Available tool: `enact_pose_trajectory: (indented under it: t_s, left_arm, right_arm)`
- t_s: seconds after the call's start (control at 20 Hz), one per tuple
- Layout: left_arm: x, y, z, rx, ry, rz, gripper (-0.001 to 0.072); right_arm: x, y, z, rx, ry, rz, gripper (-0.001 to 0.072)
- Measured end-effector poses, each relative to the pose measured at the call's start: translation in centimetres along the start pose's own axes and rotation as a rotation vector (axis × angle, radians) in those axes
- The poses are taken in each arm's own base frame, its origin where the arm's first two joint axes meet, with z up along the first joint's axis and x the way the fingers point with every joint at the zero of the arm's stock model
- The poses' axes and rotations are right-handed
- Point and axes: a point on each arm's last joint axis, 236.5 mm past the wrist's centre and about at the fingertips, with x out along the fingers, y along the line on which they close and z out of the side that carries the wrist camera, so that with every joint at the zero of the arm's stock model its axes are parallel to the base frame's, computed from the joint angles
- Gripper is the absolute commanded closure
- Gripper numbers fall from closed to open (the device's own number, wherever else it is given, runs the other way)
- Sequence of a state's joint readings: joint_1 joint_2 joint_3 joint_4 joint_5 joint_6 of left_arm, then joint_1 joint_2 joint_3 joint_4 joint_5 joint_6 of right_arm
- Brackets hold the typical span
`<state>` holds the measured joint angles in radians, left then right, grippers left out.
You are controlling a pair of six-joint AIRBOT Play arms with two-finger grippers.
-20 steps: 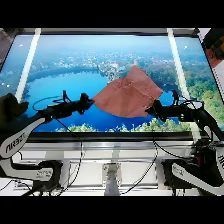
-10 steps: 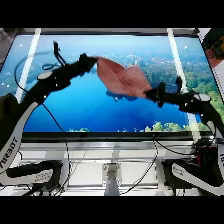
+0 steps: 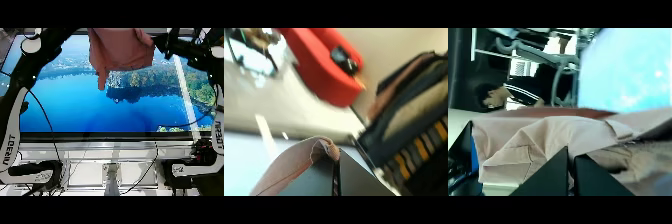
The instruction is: Fold the clothes and pants, and hang the long-sleeved shirts on hangers.
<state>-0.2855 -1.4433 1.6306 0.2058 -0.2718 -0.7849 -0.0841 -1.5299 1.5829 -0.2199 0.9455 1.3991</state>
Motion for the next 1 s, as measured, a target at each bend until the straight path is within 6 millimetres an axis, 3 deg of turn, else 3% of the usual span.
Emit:
enact_pose_trajectory:
  t_s: [0.2, 0.3, 0.4, 0.55, 0.7, 0.85, 1.0]
  left_arm:
    - [-0.1, 0.7, 1.8, 0.117, -0.022, 0.025, 0.0702]
    - [-0.1, 1.0, 0.9, 0.173, 0.023, 0.015, 0.0702]
    - [0.0, 1.2, -1.1, 0.211, 0.102, -0.011, 0.0704]
    - [-0.6, 3.3, -6.4, 0.252, 0.301, 0.008, 0.0704]
    - [-2.9, 6.6, -12.3, 0.273, 0.505, 0.101, 0.0704]
    - [-6.8, 8.1, -18.3, 0.261, 0.670, 0.160, 0.0704]
    - [-11.4, 7.5, -23.7, 0.253, 0.804, 0.167, 0.0704]
  right_arm:
    - [2.0, 1.3, 2.4, -0.098, -0.040, -0.007, 0.0703]
    - [2.1, 0.1, 3.0, -0.154, -0.043, -0.065, 0.0703]
    - [1.6, -2.2, 2.8, -0.209, -0.003, -0.160, 0.0704]
    - [-0.5, -7.3, 1.3, -0.245, 0.120, -0.335, 0.0705]
    - [-3.6, -11.7, -1.7, -0.237, 0.257, -0.475, 0.0704]
    - [-6.7, -14.8, -5.6, -0.203, 0.349, -0.568, 0.0704]
    - [-9.9, -17.3, -11.0, -0.140, 0.421, -0.632, 0.0704]
